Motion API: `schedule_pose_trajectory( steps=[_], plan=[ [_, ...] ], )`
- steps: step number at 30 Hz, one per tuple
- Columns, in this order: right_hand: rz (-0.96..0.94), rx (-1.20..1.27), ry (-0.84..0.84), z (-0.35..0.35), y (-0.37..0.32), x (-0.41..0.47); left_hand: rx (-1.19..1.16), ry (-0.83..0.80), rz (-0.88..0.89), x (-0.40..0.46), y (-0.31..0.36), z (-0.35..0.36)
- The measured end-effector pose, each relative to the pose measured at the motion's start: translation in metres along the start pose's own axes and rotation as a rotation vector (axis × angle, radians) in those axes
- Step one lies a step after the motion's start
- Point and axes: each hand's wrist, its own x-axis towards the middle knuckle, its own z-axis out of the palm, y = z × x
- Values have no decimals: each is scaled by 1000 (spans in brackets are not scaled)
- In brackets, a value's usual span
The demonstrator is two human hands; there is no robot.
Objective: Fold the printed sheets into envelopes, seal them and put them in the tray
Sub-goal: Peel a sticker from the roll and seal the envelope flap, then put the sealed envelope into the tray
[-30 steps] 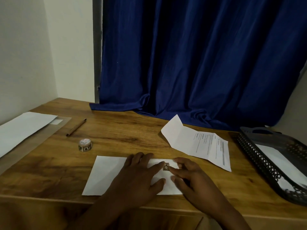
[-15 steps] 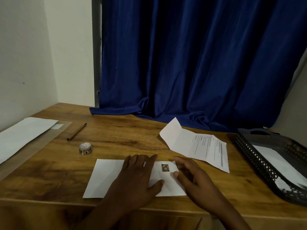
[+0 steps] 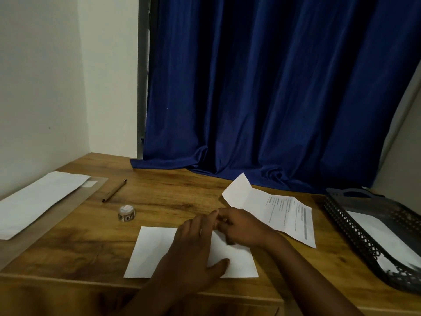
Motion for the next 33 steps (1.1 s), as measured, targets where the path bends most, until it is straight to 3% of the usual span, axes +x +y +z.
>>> schedule_pose_trajectory(
  steps=[10,15,18,27,33],
  plan=[
    [-34,49,-198,-25,-18,16,7,101,59,-1,7,-8],
    [139,212,-110,-63,-3,-20,-92,323,120,-5,7,-18],
    [203,271,36,-101,14,-57,-163,367,66,-2,4,-16],
    [517,269,789,-220,99,-185,-164,-178,58,42,42,34],
    [699,151,1025,-250,161,-233,-25,-316,92,59,74,61]
  ],
)
